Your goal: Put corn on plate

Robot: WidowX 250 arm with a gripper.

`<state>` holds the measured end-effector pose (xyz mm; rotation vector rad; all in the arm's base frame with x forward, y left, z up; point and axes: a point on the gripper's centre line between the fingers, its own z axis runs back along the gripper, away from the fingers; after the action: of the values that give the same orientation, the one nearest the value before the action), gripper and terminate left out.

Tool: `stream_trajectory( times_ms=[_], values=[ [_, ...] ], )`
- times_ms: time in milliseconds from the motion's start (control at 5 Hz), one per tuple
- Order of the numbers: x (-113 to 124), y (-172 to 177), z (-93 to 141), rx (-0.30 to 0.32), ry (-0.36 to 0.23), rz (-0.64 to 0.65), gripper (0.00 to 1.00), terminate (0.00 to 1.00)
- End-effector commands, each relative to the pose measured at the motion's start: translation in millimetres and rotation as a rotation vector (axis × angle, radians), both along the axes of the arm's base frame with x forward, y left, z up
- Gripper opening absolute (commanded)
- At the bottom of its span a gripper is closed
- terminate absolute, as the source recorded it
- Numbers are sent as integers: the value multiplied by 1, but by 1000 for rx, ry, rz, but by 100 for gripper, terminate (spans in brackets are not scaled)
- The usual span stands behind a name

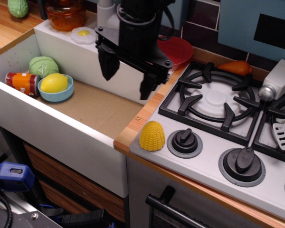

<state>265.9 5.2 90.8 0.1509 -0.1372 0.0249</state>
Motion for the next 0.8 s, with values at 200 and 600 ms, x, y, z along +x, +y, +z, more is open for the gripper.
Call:
stream_trajectory(
  times_ms=[200,600],
  values=[
    [-21,-28,-19,-47,-64,13,100,0],
    [-33,-13,-37,-41,-91,-18,100,0]
  ],
)
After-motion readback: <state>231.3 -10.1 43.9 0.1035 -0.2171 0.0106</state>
